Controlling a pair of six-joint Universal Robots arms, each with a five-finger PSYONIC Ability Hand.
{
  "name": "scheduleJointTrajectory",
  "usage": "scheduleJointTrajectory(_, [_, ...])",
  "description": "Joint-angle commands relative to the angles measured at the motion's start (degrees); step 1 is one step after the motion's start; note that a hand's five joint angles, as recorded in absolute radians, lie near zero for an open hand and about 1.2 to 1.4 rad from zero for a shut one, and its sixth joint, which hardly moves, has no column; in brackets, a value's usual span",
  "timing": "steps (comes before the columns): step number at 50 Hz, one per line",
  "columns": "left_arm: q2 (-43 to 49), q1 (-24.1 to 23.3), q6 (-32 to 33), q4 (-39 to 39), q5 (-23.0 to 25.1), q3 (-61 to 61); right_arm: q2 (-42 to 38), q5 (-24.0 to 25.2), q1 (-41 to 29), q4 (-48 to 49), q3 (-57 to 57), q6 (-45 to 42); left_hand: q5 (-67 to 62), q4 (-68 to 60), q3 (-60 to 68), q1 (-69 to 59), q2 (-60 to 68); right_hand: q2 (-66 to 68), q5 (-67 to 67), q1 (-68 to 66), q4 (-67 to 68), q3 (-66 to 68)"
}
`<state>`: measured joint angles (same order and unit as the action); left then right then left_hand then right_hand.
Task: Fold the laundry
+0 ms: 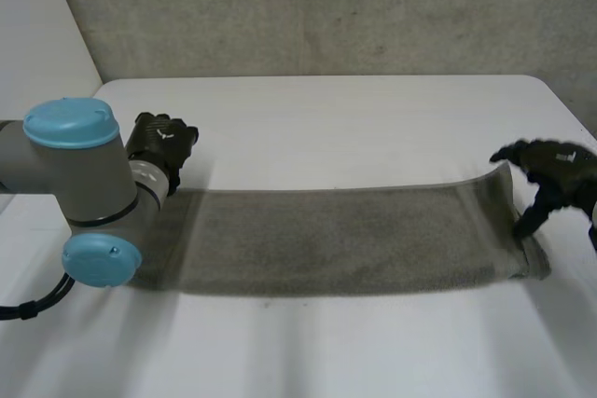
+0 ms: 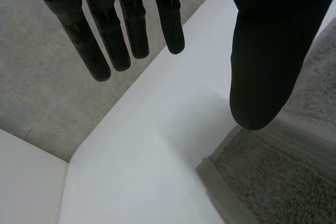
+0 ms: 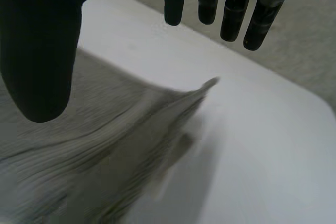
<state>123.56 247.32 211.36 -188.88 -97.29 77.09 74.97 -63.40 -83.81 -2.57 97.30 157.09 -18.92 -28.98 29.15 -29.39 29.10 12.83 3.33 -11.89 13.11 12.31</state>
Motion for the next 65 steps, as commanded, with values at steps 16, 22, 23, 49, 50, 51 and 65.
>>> scheduleJointTrajectory(16, [-3.8, 0.0, -8.9, 0.1, 0.2, 0.1, 0.6, -0.4, 4.9, 13.1, 16.2, -16.4, -3.2, -3.1, 2.9, -2.7, 3.0, 20.6, 20.1, -21.5, 20.3, 21.1])
scheduleJointTrajectory(22, [-5.3, 0.0, -10.6, 0.1, 0.2, 0.3, 0.6, -0.2, 5.6, 12.9, 16.2, -16.5, -3.2, -3.1, 2.9, -2.7, 3.0, 26.2, 25.7, -27.1, 25.9, 26.7])
scheduleJointTrajectory(23, [-5.3, 0.0, -10.6, 0.1, 0.2, 0.3, 0.5, -0.1, 5.6, 12.8, 16.1, -16.5, -3.2, -3.1, 2.9, -2.7, 3.0, 31.2, 30.7, -32.1, 30.9, 31.7])
scheduleJointTrajectory(49, [-9.6, -0.2, -10.6, 0.1, 0.3, 1.3, 1.0, -15.1, 10.4, 13.2, 7.1, -24.5, -2.5, -2.4, 2.3, -2.0, 2.3, 67.2, 66.7, -68.1, 66.9, 67.7])
scheduleJointTrajectory(50, [-9.9, -0.1, -10.7, 0.1, 0.3, 1.3, 3.0, -14.7, 6.9, 13.5, 6.4, -23.7, -2.5, -2.4, 2.3, -2.0, 2.3, 67.2, 66.7, -68.1, 66.9, 67.7])
scheduleJointTrajectory(51, [-9.9, -0.1, -10.7, 0.1, 0.3, 1.3, 4.7, -14.5, 2.6, 13.7, 5.1, -22.1, -2.5, -2.4, 2.3, -2.0, 2.3, 67.2, 66.7, -68.1, 66.9, 67.7])
scheduleJointTrajectory(65, [-14.1, -0.5, -12.4, 0.6, 0.1, 1.4, -3.1, -11.9, -37.6, 22.6, -4.7, -22.3, 1.2, 1.3, -1.4, 1.7, -1.4, 67.2, 66.7, -68.1, 66.9, 67.7])
